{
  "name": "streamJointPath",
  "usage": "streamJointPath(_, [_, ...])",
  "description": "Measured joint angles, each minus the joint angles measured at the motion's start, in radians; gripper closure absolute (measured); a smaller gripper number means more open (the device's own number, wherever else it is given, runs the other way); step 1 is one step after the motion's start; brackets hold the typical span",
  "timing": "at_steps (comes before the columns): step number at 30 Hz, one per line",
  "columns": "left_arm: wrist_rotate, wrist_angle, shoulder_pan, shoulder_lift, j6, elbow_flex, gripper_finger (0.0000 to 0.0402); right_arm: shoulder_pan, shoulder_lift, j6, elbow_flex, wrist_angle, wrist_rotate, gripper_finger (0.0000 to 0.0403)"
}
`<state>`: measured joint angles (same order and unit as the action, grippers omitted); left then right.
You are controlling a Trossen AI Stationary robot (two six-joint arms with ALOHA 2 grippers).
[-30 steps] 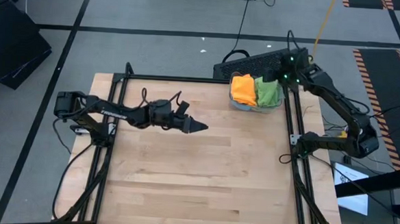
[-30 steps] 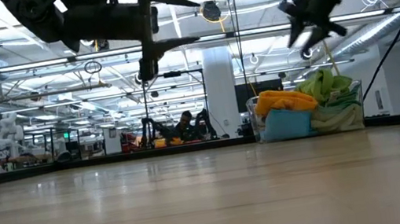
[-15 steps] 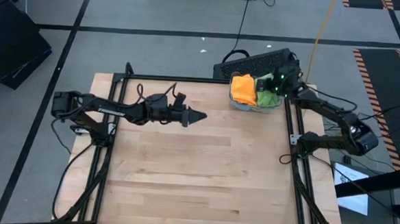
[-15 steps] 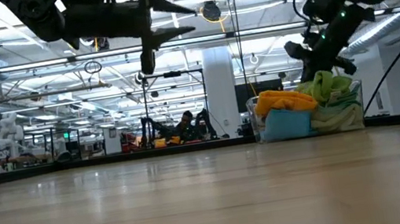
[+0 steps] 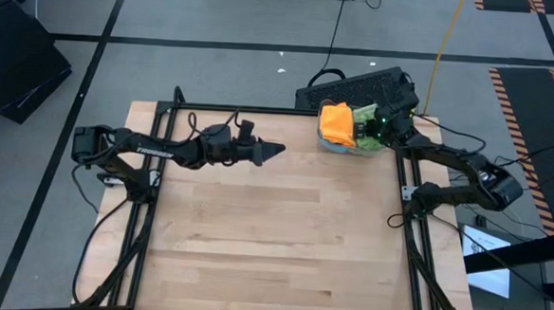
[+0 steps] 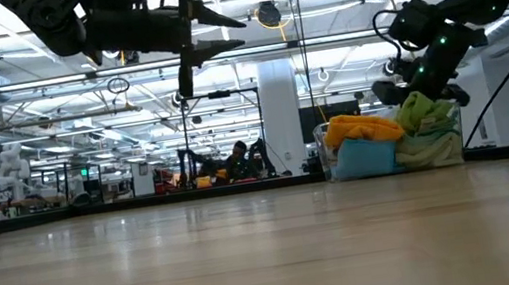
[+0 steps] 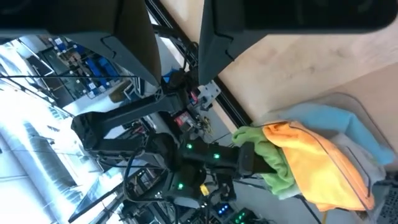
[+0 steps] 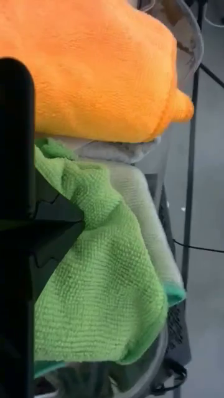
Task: Fold microfiber towels
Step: Put the green microfiber towel into the transparent bin
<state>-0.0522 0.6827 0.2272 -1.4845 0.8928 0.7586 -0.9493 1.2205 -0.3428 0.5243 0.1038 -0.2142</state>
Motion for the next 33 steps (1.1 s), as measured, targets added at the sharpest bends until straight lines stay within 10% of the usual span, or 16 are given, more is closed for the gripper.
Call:
streamJointPath(7, [-0.097,-0.006,0.018,0.0,-0.037,0.0,0.0293,0.002,-0.061,0.001,0.075,0.026,-0.02,0.0402])
streamJointPath(18, [-0.246,0.0,0.021,0.0,-0.085,0.0,0.0293,0.06,-0.138,-0.128,0.237,-0.472,0.034,0.0402])
streamJointPath(33, [-0.268,-0.008,0.067,0.0,-0.132,0.0,0.0293,0.098,-0.134,-0.217,0.077,-0.31,0.055,0.0403])
